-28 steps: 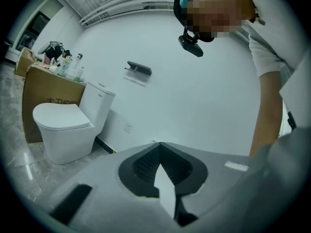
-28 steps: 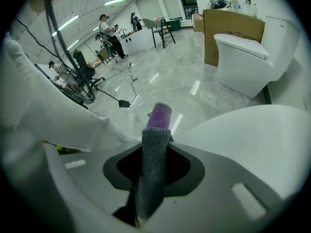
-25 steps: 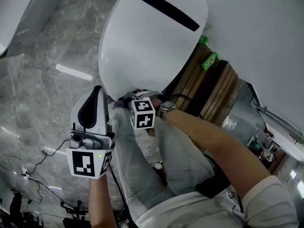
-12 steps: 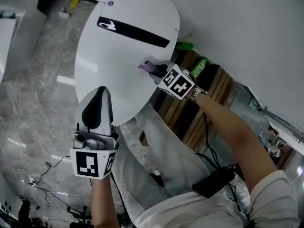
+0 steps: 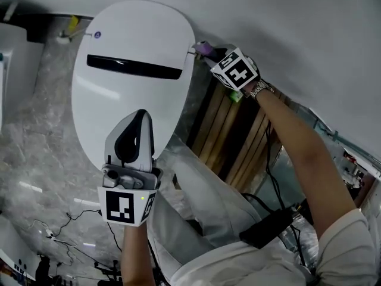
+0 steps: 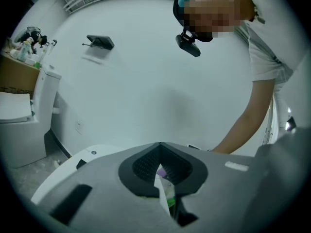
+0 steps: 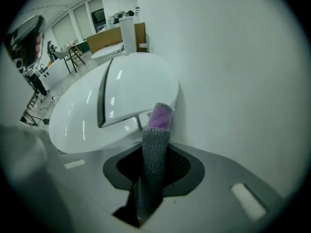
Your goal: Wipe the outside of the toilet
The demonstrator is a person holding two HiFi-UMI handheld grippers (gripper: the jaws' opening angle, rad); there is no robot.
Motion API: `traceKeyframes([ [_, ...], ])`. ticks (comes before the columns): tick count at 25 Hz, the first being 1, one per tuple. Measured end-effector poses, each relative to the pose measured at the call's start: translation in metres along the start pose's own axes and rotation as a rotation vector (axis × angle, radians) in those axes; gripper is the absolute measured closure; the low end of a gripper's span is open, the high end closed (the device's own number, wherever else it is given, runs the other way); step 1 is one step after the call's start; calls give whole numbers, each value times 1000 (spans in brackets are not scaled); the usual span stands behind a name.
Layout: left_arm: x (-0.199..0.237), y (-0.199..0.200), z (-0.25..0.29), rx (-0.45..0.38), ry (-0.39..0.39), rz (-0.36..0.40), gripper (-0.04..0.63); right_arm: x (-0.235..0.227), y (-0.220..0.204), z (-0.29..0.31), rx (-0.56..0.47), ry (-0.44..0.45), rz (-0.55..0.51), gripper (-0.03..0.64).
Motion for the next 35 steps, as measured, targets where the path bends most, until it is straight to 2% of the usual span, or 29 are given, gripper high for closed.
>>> traceKeyframes([
  [5, 1, -15, 20, 47, 3, 12, 591, -45, 3, 28, 19, -62, 34, 525],
  [9, -1, -21, 23, 62, 18, 8, 591, -55, 4, 44, 39, -63, 25, 525],
  [14, 19, -32, 15, 76, 27, 1, 591, -36, 17, 61, 66, -51, -185, 525],
  [16, 26, -35, 9, 77, 30, 5, 591, -28, 20, 63, 63, -55, -228, 525],
  [23, 38, -31, -19, 44, 36, -11, 591, -5, 9, 55, 93, -82, -195, 525],
  [30, 60, -32, -69, 34, -6, -19, 591, 59, -16, 51, 155, -101, -188, 523],
  [35, 78, -36, -119, 82, -53, 4, 591, 104, -33, 43, 186, -154, -73, 523],
])
Point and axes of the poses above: the fingertips, and each gripper's own axes: z forward along the fingers, x to its left, y out of its top, the point moved 3 cm from there along -z, backward along the fingers, and after that the axes turned 5 degrees about -z, right-handed, at the moved point
